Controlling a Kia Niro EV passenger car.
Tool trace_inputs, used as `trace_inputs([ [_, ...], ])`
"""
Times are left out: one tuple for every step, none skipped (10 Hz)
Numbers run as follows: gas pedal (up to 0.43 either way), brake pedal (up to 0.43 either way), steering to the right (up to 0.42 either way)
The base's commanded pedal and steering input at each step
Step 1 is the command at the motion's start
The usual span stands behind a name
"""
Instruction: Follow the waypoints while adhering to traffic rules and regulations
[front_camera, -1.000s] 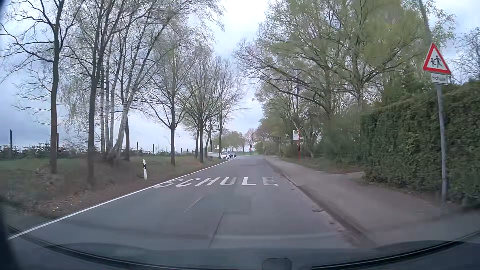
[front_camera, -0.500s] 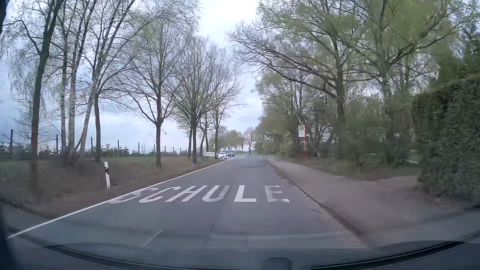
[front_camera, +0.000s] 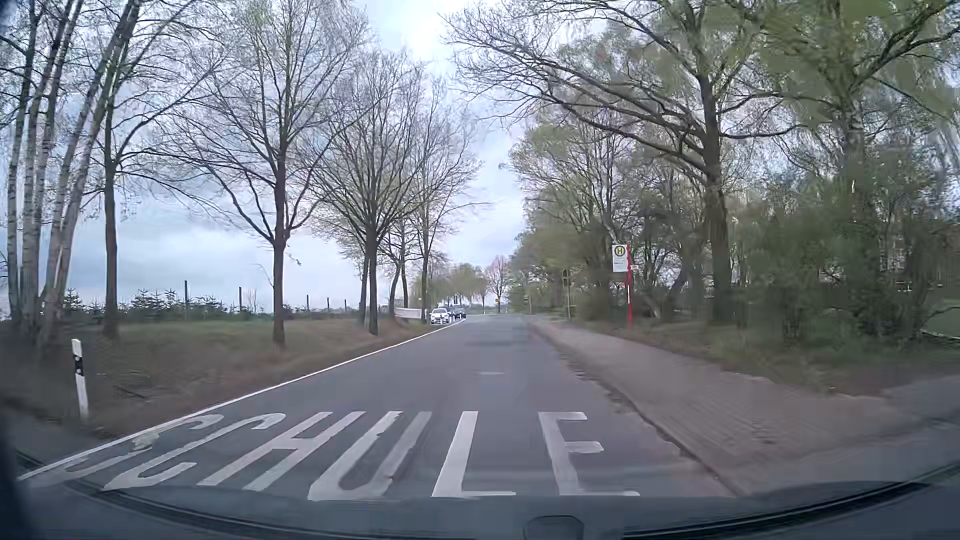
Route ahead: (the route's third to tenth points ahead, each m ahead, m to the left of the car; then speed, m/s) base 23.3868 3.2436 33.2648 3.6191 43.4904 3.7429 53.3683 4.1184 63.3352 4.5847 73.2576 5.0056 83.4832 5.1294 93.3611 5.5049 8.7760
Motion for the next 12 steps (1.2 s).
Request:
trace_inputs([
  [0.169, 0.0, -0.001],
  [0.169, 0.0, 0.001],
  [0.169, 0.0, 0.001],
  [0.169, 0.0, 0.001],
  [0.169, 0.0, -0.001],
  [0.169, 0.0, -0.004],
  [0.169, 0.0, -0.005],
  [0.169, 0.0, -0.005],
  [0.169, 0.0, -0.004],
  [0.169, 0.0, -0.003],
  [0.169, 0.0, -0.001],
  [0.169, 0.0, -0.001],
])
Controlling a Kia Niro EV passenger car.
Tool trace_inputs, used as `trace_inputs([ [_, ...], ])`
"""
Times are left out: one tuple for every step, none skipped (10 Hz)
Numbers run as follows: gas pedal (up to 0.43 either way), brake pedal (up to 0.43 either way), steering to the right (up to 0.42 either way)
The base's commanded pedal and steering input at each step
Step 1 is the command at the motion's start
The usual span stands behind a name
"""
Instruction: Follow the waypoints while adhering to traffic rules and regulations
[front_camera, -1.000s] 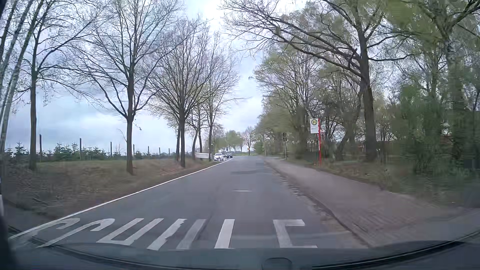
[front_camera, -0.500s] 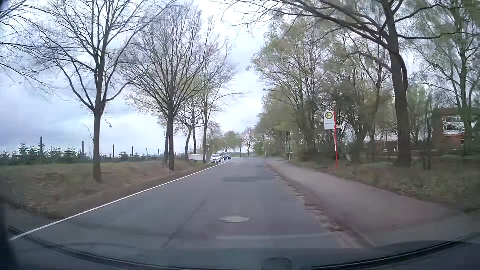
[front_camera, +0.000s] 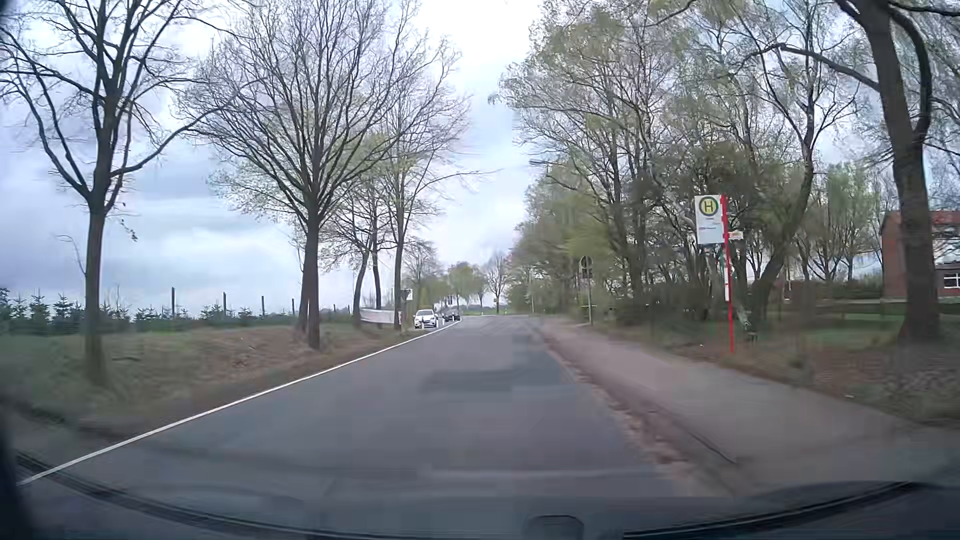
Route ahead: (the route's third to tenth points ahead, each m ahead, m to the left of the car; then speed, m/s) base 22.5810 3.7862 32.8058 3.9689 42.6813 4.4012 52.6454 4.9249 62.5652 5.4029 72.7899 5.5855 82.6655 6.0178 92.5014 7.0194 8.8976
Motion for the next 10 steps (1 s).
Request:
trace_inputs([
  [0.169, 0.0, -0.001],
  [0.169, 0.0, -0.001],
  [0.169, 0.0, -0.002],
  [0.169, 0.0, -0.002],
  [0.169, 0.0, -0.003],
  [0.169, 0.0, -0.004],
  [0.169, 0.0, -0.005],
  [0.169, 0.0, -0.006],
  [0.169, 0.0, -0.006],
  [0.169, 0.0, -0.006],
])
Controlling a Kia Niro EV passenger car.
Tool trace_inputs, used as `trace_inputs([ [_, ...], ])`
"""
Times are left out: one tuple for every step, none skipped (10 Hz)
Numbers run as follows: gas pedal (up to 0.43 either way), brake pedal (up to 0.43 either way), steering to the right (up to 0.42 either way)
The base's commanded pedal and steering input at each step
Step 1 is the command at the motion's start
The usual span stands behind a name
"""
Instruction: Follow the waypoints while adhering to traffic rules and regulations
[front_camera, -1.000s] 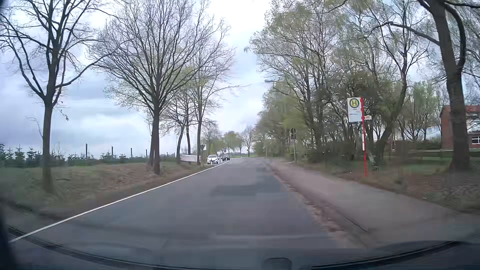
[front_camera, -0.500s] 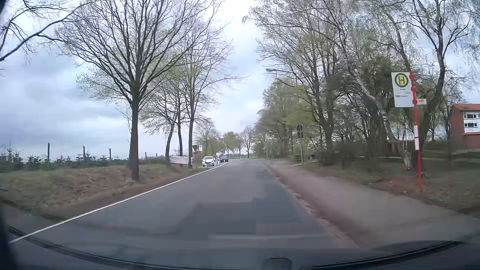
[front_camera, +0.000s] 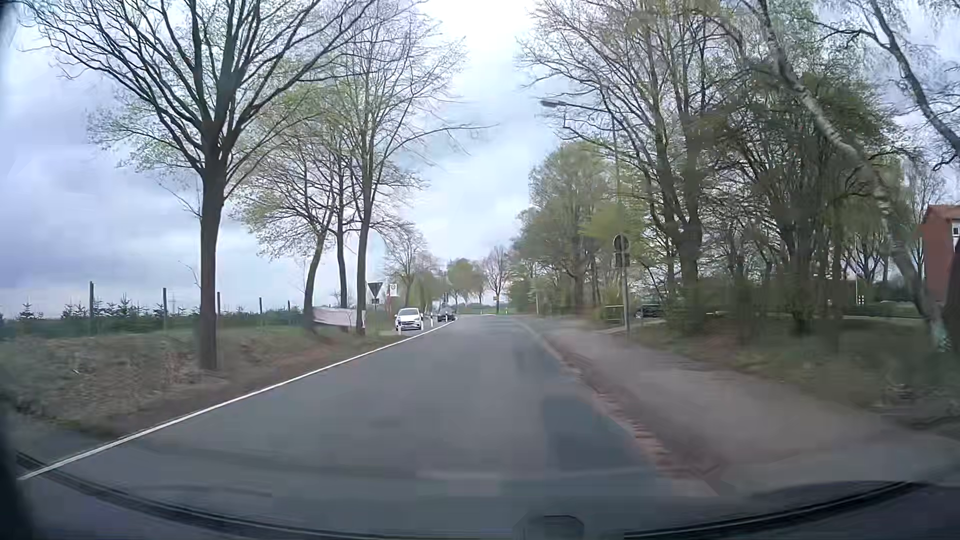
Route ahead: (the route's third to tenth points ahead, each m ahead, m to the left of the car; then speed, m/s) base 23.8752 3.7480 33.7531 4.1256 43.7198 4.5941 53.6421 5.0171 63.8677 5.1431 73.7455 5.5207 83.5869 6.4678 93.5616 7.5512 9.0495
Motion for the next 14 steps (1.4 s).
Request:
trace_inputs([
  [0.169, 0.0, -0.006],
  [0.169, 0.0, -0.005],
  [0.169, 0.0, -0.005],
  [0.169, 0.0, -0.005],
  [0.169, 0.0, -0.005],
  [0.169, 0.0, -0.005],
  [0.169, 0.0, -0.005],
  [0.169, 0.0, -0.005],
  [0.169, 0.0, -0.004],
  [0.169, 0.0, -0.004],
  [0.169, 0.0, -0.004],
  [0.169, 0.0, -0.003],
  [0.169, 0.0, -0.001],
  [0.169, 0.0, -0.001],
])
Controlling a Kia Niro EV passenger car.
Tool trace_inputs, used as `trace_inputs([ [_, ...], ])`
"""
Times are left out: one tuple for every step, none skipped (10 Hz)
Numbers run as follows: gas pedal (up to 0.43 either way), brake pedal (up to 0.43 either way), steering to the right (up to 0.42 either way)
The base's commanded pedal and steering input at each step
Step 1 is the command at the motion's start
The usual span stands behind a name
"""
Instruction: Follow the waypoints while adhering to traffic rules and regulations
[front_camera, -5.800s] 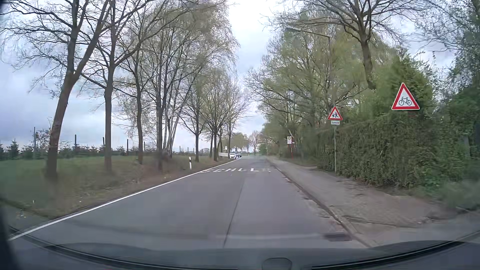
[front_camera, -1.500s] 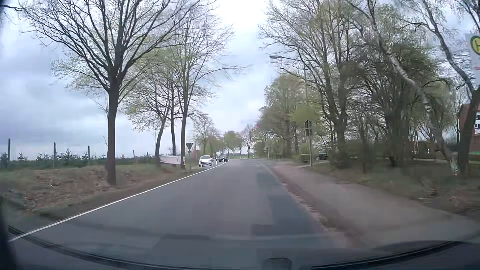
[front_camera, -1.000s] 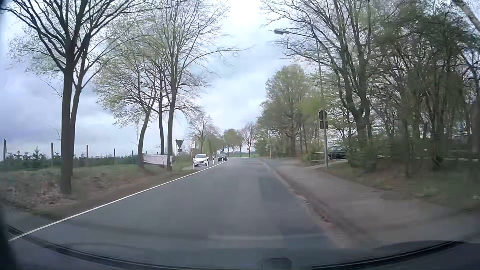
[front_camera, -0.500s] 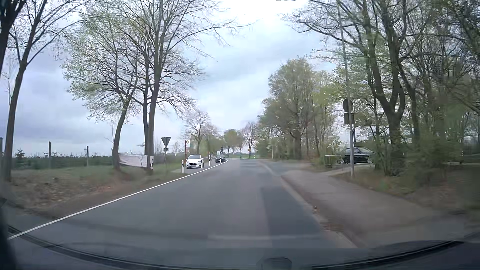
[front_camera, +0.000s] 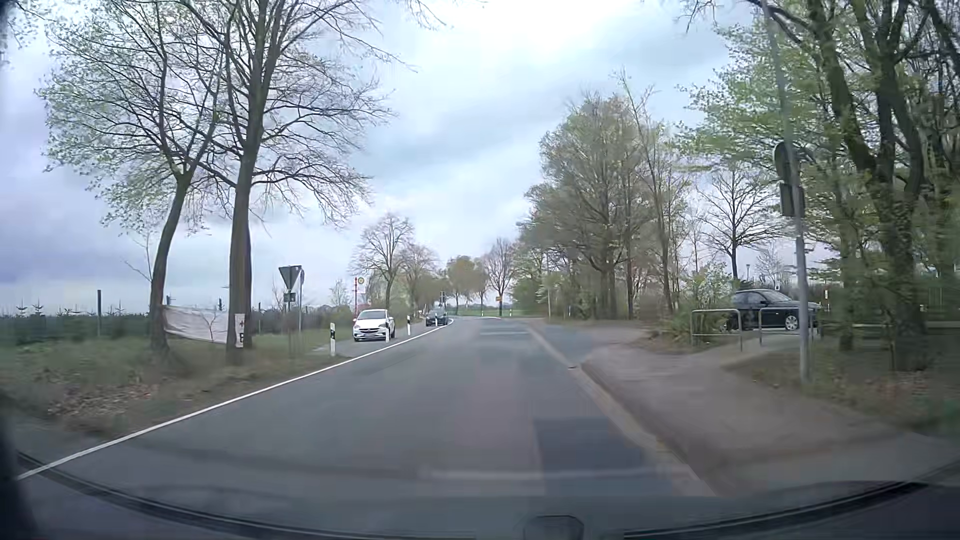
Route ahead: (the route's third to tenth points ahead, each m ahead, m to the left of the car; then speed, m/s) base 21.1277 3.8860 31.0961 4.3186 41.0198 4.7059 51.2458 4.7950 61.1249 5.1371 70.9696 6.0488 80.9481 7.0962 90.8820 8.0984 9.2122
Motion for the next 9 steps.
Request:
trace_inputs([
  [0.169, 0.0, -0.001],
  [0.169, 0.0, -0.001],
  [0.169, 0.0, -0.003],
  [0.169, 0.0, -0.003],
  [0.169, 0.0, -0.003],
  [0.169, 0.0, -0.004],
  [0.169, 0.0, -0.004],
  [0.169, 0.0, -0.004],
  [0.169, 0.0, -0.004],
])
